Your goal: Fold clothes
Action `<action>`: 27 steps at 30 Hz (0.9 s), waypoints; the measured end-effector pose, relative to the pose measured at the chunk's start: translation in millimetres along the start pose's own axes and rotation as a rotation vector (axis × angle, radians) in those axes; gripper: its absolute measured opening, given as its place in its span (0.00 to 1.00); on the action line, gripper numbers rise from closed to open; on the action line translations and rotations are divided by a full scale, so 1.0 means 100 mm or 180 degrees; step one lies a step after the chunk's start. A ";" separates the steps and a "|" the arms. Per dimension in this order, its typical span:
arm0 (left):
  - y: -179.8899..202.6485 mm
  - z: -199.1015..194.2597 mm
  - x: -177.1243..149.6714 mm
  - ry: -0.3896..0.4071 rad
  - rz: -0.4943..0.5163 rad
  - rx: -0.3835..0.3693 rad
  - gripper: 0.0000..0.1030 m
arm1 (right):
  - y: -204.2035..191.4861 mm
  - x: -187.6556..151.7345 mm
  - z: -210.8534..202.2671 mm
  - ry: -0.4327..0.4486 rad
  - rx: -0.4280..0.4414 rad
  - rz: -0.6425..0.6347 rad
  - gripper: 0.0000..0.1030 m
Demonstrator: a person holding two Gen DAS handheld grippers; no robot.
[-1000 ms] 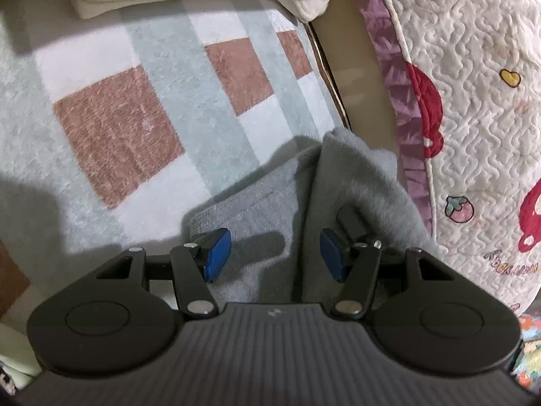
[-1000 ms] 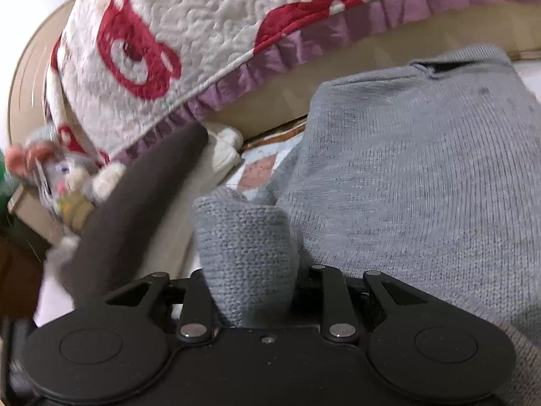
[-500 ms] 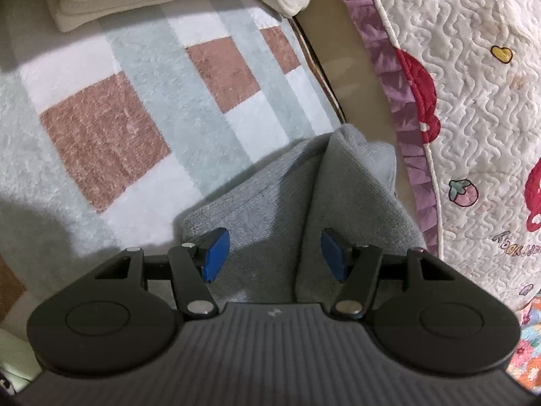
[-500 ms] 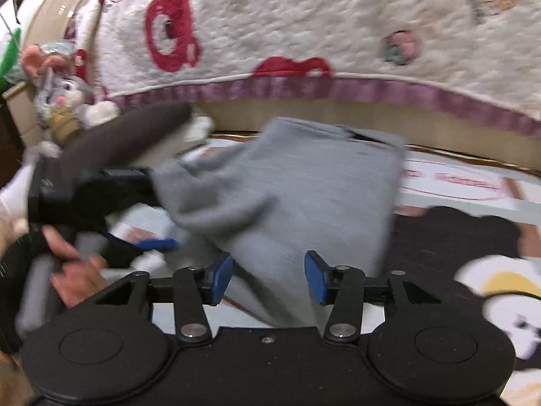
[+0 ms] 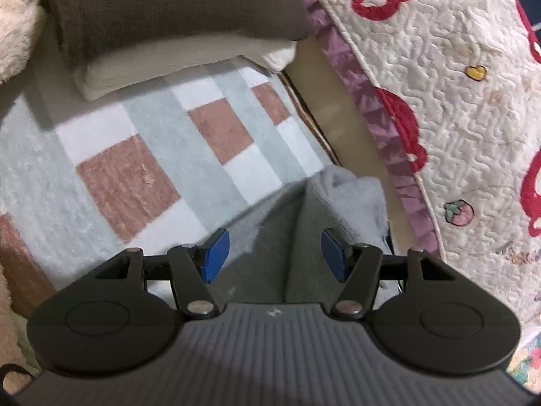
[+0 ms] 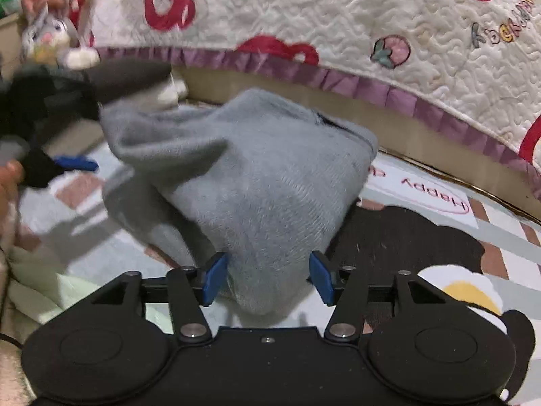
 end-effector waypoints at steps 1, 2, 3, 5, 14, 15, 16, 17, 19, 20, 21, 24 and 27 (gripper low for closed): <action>0.02 -0.04 0.00 0.0044 0.0012 -0.0019 0.58 | 0.00 -0.01 0.02 -0.0023 -0.0029 0.0034 0.58; 0.03 -0.09 0.01 0.0066 -0.0024 -0.0069 0.58 | 0.00 -0.03 0.04 -0.0025 -0.0034 0.0086 0.58; 0.04 -0.13 0.01 0.0074 -0.0079 -0.0132 0.59 | 0.01 -0.04 0.06 -0.0027 -0.0040 0.0139 0.58; 0.09 -0.17 -0.01 0.0049 0.0004 -0.0143 0.68 | 0.01 -0.07 0.09 -0.0024 -0.0059 0.0176 0.58; 0.29 -0.05 -0.28 -0.0230 0.0397 -0.0149 0.75 | 0.01 -0.06 0.18 -0.0055 -0.0121 0.0115 0.62; 0.27 -0.03 -0.31 -0.0235 0.0406 -0.0122 0.75 | 0.03 -0.06 0.21 -0.0063 -0.0115 0.0186 0.64; 0.25 -0.02 -0.34 -0.0263 0.0372 -0.0111 0.75 | 0.06 -0.07 0.23 -0.0071 -0.0109 0.0256 0.65; 0.23 -0.01 -0.35 -0.0289 0.0308 -0.0131 0.75 | 0.07 -0.07 0.26 -0.0083 -0.0117 0.0292 0.65; 0.28 -0.02 -0.34 -0.0254 0.0292 -0.0230 0.75 | 0.07 -0.08 0.32 -0.0082 -0.0149 0.0280 0.67; 0.31 -0.02 -0.33 -0.0217 0.0339 -0.0265 0.75 | 0.06 -0.08 0.35 -0.0068 -0.0172 0.0234 0.69; 0.35 -0.02 -0.31 -0.0180 0.0386 -0.0301 0.76 | 0.05 -0.08 0.38 -0.0055 -0.0195 0.0187 0.72; 0.40 0.09 -0.34 -0.0218 0.0463 -0.0357 0.80 | 0.06 -0.07 0.44 -0.0029 -0.0225 0.0103 0.73; 0.27 0.34 -0.44 -0.0423 0.0245 -0.0347 0.76 | 0.05 -0.01 0.36 0.0129 -0.0233 -0.0037 0.58</action>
Point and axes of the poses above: each gripper's, at about its wrist camera, not at the fingertips, and z roughly the way its jaws point, y to its right, x to its top, the point moved 8 cm from there along z, roughly the way its jaws point, and after that the axes turned 5 degrees about y, right-handed, at the moved point
